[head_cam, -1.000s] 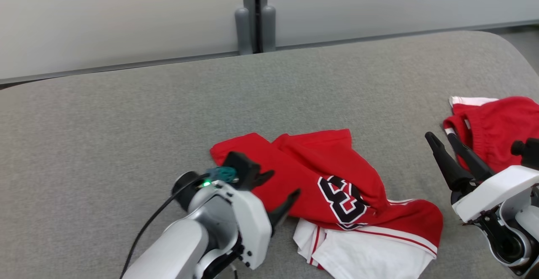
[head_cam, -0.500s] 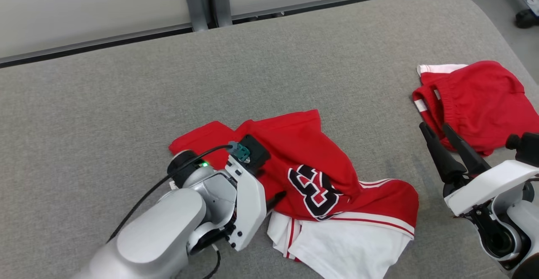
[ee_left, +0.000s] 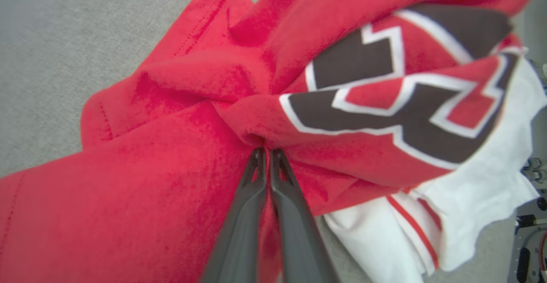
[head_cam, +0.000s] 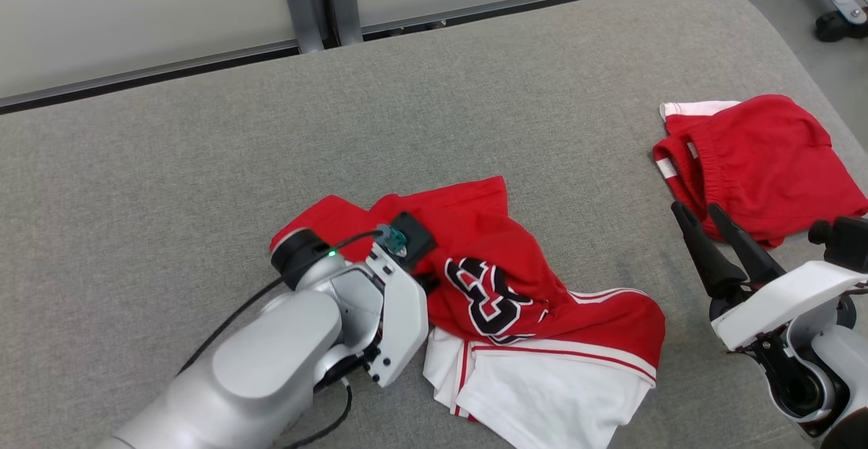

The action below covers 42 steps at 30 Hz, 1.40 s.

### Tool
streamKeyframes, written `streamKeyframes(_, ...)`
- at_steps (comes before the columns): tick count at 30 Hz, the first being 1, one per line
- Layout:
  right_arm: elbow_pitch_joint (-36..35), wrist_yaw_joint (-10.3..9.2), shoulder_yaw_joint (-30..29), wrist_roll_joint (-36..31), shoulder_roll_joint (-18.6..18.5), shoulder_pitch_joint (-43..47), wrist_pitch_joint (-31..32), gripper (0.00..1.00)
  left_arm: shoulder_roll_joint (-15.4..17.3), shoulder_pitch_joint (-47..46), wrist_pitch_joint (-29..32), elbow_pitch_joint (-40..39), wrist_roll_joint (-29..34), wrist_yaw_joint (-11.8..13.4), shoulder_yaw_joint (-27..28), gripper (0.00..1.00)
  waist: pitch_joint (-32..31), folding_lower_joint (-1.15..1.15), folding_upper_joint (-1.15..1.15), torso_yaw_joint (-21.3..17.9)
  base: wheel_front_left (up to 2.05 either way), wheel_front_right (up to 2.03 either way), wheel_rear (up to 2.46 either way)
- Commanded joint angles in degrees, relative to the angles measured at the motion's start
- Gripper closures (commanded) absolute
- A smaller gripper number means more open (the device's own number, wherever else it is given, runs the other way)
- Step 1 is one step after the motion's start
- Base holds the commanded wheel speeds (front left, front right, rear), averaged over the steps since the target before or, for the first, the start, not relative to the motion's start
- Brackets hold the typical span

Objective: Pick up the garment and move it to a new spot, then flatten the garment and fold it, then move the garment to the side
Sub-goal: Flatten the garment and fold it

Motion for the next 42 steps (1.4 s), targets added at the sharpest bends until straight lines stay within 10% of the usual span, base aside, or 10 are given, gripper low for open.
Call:
streamKeyframes(1, 0.2, 0.01, -0.1, 0.3, -0.3, 0.7, -0.3, 0.0, 0.0, -1.5, -1.0, 0.5, -0.3, 0.0, 0.6, 1.0, -0.4, 0.0, 0.0, 0.3, 0.0, 0.0, 0.0)
streamKeyframes(23, 0.0, 0.01, 0.6, -0.8, -0.2, -1.4, 0.1, 0.0, 1.5, -7.2, -15.7, 19.1, -5.7, 9.8, 15.1, 1.0, 1.8, 0.0, 0.0, 1.6, 0.0, 0.0, 0.0)
streamKeyframes(24, 0.3, 0.01, 0.7, -0.8, 0.0, -1.2, 0.1, 0.0, 0.6, -6.6, -16.8, 20.9, -5.8, 9.0, 14.9, 0.89, 1.3, 0.0, 0.0, 1.8, 0.0, 0.0, 0.0)
streamKeyframes(26, 0.4, 0.01, 0.9, -0.6, 0.2, -0.9, 0.1, 0.0, -0.4, -6.2, -18.4, 21.8, -5.9, 7.7, 14.6, 0.0, 0.6, 0.0, 0.0, 2.2, 0.0, 0.0, 0.0)
streamKeyframes(33, 0.5, 0.01, 0.7, -0.2, 0.4, 1.0, -0.1, 0.0, -0.6, -4.1, -27.1, 20.8, -4.1, 7.2, 14.1, 0.0, -2.9, 0.0, 0.0, 4.0, 0.0, 0.0, 0.0)
streamKeyframes(42, -1.3, 0.01, -0.8, -0.6, 0.6, 4.8, -0.2, 0.0, 7.3, 4.4, -35.1, 7.3, -3.4, 14.1, 19.4, 0.0, -5.7, 0.0, 0.0, 7.0, 0.0, 0.0, 0.0)
